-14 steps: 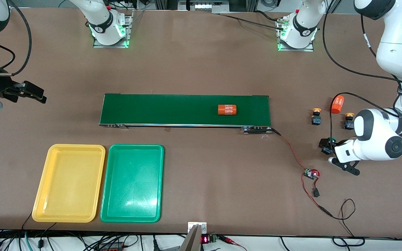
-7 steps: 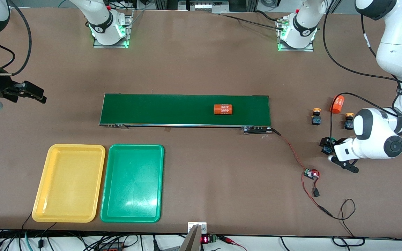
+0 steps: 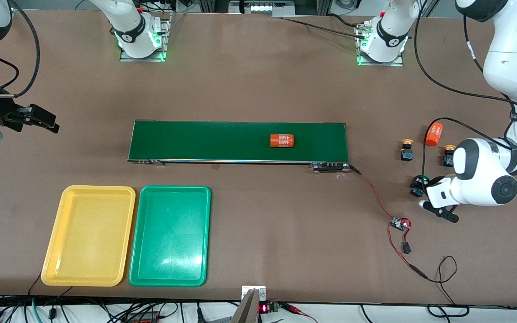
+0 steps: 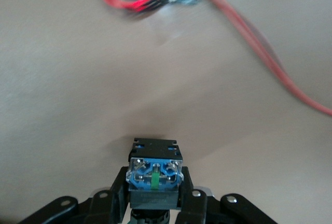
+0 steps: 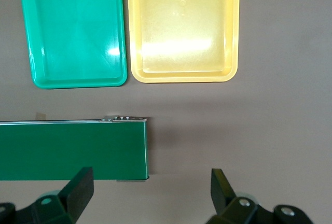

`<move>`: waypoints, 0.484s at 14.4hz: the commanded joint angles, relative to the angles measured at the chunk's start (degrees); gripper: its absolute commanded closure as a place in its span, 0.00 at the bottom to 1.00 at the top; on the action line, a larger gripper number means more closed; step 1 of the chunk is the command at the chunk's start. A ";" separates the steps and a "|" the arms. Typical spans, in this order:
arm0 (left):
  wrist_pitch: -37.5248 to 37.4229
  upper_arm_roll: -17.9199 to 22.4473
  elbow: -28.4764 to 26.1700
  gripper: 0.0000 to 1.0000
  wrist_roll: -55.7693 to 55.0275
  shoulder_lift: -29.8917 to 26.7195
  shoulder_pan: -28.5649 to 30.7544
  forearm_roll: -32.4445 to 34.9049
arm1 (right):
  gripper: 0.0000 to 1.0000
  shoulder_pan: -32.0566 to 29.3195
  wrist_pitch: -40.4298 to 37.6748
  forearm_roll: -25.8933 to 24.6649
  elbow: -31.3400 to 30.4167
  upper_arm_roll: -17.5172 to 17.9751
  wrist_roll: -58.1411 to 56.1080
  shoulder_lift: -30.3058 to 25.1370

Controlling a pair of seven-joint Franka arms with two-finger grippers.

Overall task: Sort buttons by color to trays
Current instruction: 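Place the green-capped button on the conveyor belt with the left gripper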

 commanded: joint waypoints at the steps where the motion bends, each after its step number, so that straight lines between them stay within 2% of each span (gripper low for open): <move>1: -6.94 -3.31 -0.49 1.00 -8.28 -3.70 -3.20 0.29 | 0.00 -0.20 -0.38 -0.24 0.52 0.05 -0.20 -0.04; 7: -16.71 -16.23 -0.58 1.00 -22.61 -7.83 -3.29 0.21 | 0.00 -0.20 -0.20 -0.42 0.34 0.05 -0.47 0.31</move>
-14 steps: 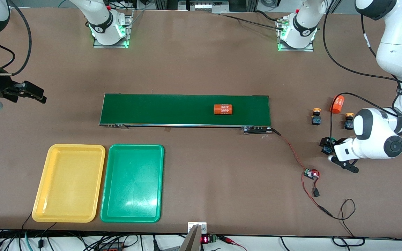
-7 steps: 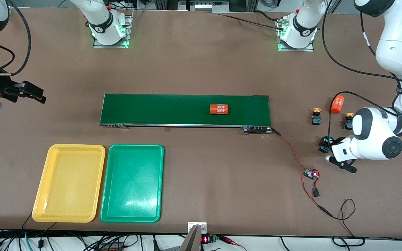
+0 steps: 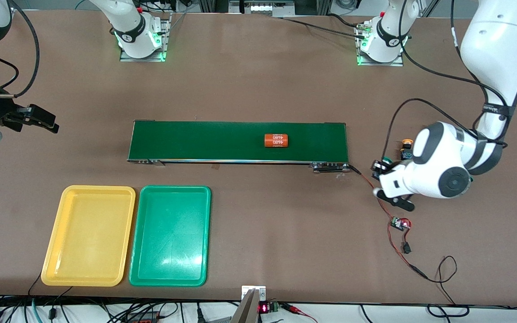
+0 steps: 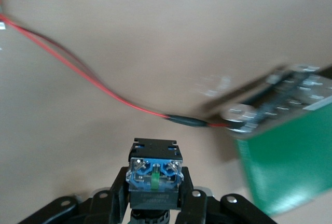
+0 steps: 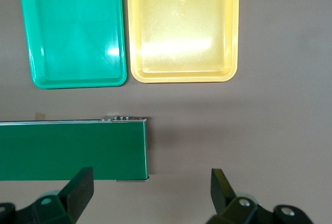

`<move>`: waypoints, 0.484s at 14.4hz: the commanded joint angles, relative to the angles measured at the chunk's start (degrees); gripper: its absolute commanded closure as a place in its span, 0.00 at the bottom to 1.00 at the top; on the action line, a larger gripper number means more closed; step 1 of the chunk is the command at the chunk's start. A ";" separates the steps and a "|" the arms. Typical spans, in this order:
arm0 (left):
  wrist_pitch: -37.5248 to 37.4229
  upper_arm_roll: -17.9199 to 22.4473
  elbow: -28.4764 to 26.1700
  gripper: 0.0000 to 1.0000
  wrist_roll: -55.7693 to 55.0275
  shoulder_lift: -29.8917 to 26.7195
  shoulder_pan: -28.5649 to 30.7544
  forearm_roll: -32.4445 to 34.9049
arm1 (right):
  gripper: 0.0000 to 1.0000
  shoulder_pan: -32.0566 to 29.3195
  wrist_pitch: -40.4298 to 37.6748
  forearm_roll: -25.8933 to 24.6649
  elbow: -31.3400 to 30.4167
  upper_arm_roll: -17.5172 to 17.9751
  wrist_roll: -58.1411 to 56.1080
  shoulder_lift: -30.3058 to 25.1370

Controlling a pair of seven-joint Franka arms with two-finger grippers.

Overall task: Sort buttons by color to trays
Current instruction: 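Place the green-capped button on the conveyor belt with the left gripper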

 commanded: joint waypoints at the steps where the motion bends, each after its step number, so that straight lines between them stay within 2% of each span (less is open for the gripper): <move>1: -4.15 -5.48 -0.75 1.00 -7.17 -2.35 0.78 0.22 | 0.00 -0.18 -0.29 -0.49 0.34 0.06 -0.47 0.55; 4: -3.64 -9.62 -1.46 1.00 -16.92 -1.74 0.52 -0.04 | 0.00 -0.18 -0.55 -0.49 0.26 -0.02 -0.55 1.69; 7: -0.22 -10.77 -4.17 1.00 -23.53 -1.65 -1.58 -0.05 | 0.00 -0.18 -0.91 -0.66 0.08 -0.03 -1.69 2.48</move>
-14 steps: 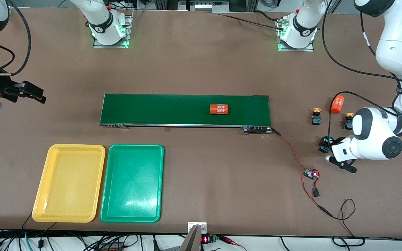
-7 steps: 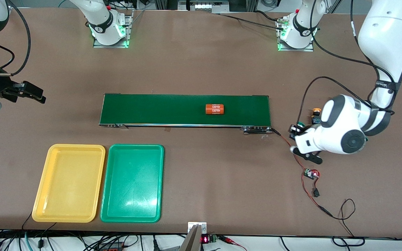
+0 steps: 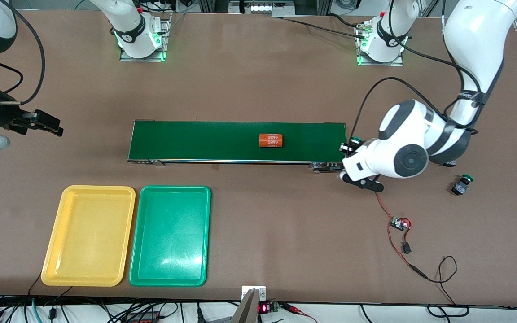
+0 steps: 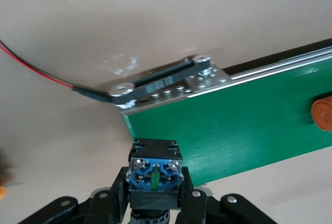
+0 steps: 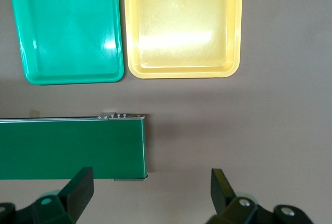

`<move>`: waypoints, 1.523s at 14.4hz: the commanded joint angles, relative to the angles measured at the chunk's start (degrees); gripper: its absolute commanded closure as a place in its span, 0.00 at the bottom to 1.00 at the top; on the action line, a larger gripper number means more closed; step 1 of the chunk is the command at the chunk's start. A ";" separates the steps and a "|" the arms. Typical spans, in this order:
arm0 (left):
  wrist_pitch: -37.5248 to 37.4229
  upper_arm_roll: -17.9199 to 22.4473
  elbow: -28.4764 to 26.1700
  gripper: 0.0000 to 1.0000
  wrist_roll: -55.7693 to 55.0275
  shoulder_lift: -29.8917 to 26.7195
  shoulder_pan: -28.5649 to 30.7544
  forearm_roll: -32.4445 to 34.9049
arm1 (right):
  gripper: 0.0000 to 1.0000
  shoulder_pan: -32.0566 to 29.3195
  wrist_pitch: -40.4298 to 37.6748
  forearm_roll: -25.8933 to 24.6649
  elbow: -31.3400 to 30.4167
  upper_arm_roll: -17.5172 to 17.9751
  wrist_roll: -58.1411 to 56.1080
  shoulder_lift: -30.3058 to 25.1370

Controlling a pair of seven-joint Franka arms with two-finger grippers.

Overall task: Sort buttons by color to trays
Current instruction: 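Place the green-capped button on the conveyor belt with the left gripper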

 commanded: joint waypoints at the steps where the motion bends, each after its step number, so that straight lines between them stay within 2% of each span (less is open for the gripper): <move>1: 4.22 -0.90 -4.63 1.00 -5.96 -0.51 -1.13 0.04 | 0.00 -0.17 -0.77 -1.25 0.10 0.00 -1.52 0.35; 7: 11.26 -0.81 -9.82 0.97 -11.34 -0.16 -4.39 0.57 | 0.00 -0.26 -1.48 -1.87 0.10 0.09 -1.70 1.66; 8: 11.62 -0.72 -10.18 0.85 -11.34 -0.16 -4.39 0.57 | 0.00 -0.26 -1.48 -1.87 0.10 0.09 -1.70 1.67; 9: 11.53 -0.55 -10.01 0.43 -11.34 0.10 -3.87 0.57 | 0.00 -0.26 -1.48 -1.87 0.19 0.09 -1.79 1.67; 10: 11.53 -0.46 -9.84 0.08 -10.99 0.19 -3.34 0.57 | 0.00 -0.26 -1.91 -1.78 0.19 0.00 -1.88 1.41; 11: 11.27 -0.55 -9.66 0.00 -10.99 0.19 -3.16 0.57 | 0.00 -0.17 -4.61 -1.78 0.19 0.09 -1.79 1.06; 12: 11.27 -0.55 -9.66 0.00 -11.33 0.19 -3.07 0.57 | 0.00 0.18 -7.60 -1.78 0.45 0.09 -1.62 0.79; 15: 11.09 -0.37 -9.14 0.00 -11.43 -0.16 -2.46 0.31 | 0.00 0.27 -9.47 -1.43 0.54 0.44 -2.22 -0.35; 17: 8.74 -0.89 -6.77 0.00 -10.20 -0.25 2.96 0.39 | 0.00 0.88 -10.26 -1.08 0.45 0.62 -2.32 -1.14; 19: 6.01 -0.64 -4.49 0.00 -6.09 -0.25 5.27 0.39 | 0.00 1.15 -10.26 -0.90 -0.16 0.70 -2.32 -2.19; 22: 4.67 1.73 -2.98 0.00 -1.49 0.72 9.22 0.75 | 0.00 0.89 -5.63 -0.81 -9.53 0.70 -1.53 -9.82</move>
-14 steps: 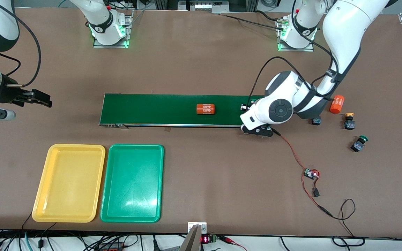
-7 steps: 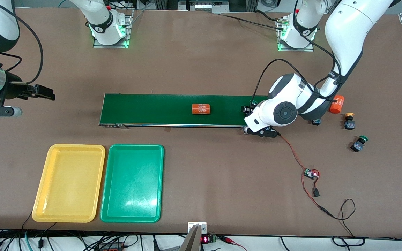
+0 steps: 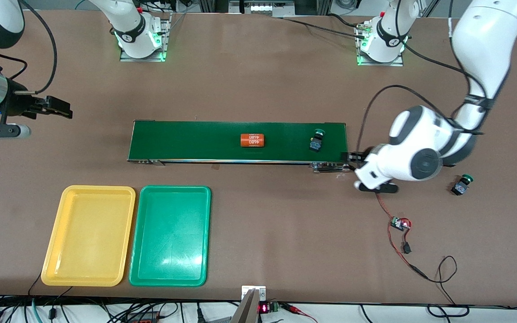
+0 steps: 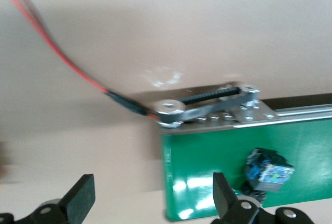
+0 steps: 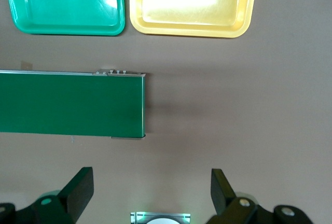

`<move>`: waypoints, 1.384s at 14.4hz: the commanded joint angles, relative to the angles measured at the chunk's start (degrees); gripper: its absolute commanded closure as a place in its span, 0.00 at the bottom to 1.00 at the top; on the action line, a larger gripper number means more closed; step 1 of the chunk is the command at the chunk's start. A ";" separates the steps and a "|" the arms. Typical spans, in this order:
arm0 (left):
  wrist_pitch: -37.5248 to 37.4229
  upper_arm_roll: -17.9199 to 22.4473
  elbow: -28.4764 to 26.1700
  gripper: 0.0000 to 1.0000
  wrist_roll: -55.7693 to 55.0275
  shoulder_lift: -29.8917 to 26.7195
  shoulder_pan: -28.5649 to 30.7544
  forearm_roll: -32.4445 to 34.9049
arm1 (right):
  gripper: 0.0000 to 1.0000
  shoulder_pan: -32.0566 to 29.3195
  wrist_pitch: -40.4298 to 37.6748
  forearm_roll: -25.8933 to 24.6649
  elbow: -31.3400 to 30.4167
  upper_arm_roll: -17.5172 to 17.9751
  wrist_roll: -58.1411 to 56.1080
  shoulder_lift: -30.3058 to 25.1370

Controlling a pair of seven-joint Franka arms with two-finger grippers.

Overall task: Sort buttons by color to trays
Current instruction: 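Place the green-capped button on the conveyor belt with the left gripper, then grasp the yellow-capped button with the left gripper while the right gripper approaches the belt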

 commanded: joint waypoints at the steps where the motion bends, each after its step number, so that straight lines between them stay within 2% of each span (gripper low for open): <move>1: -0.96 3.57 0.72 0.00 2.10 0.79 1.84 0.68 | 0.00 -0.51 6.62 0.39 -12.75 0.10 0.08 -10.05; 4: -1.40 7.80 0.02 0.00 2.89 0.88 2.10 1.11 | 0.00 -0.77 17.60 0.39 -27.25 0.10 0.34 -19.54; 6: -1.14 8.60 -1.64 0.00 6.73 0.71 3.32 4.35 | 0.00 -0.51 18.43 0.48 -30.27 0.44 0.78 -21.59; 11: -0.96 8.34 -6.21 0.00 13.44 0.18 9.73 5.07 | 0.00 6.41 20.79 0.48 -30.11 1.33 6.12 -17.91; 14: -0.27 8.43 -8.15 0.00 13.44 0.27 10.10 4.98 | 0.00 11.43 23.25 0.48 -29.85 1.33 7.72 -14.22; 17: 5.70 8.43 -12.54 0.00 13.53 0.18 12.30 5.07 | 0.00 13.63 25.46 2.05 -29.67 1.33 9.99 -11.84; 20: 6.15 8.51 -12.81 0.00 13.53 0.35 13.08 5.68 | 0.00 16.27 26.16 2.06 -28.80 1.33 15.18 -8.43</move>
